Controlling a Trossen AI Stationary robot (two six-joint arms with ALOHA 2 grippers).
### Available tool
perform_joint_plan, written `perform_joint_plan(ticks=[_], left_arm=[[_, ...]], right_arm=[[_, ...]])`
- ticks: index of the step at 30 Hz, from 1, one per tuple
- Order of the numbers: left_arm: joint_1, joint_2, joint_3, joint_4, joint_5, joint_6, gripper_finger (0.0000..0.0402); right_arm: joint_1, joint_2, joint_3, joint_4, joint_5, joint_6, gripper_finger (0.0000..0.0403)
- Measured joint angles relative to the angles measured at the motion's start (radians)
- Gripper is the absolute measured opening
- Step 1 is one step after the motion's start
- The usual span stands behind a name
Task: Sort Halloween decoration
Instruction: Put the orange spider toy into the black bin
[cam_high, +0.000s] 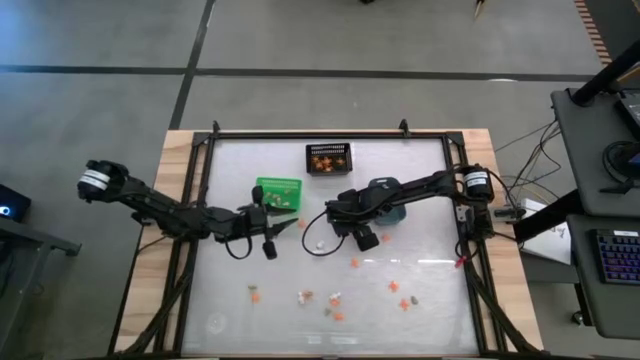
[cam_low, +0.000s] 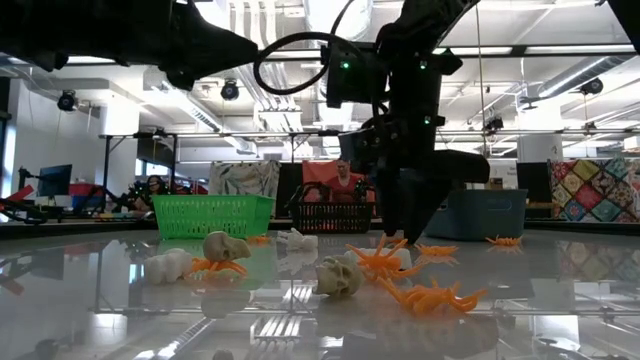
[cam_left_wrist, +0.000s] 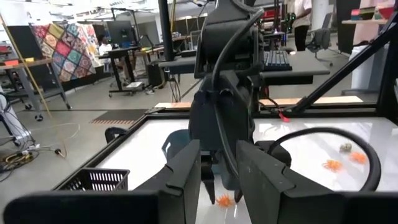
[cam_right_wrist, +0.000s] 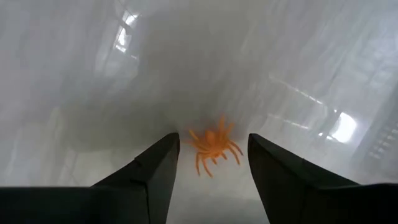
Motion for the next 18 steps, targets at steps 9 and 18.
perform_joint_plan(ticks=[9, 18], left_arm=[[0.000, -0.003, 0.000, -0.002, 0.000, 0.005, 0.0086], [0.000, -0.003, 0.000, -0.005, 0.000, 0.007, 0.0086]], right_arm=[[-0.010, 0.001, 0.000, 0.003, -0.020, -0.017, 0.0159], [-0.050, 0.003, 0.004, 0.007, -0.132, 0.046, 0.0090]])
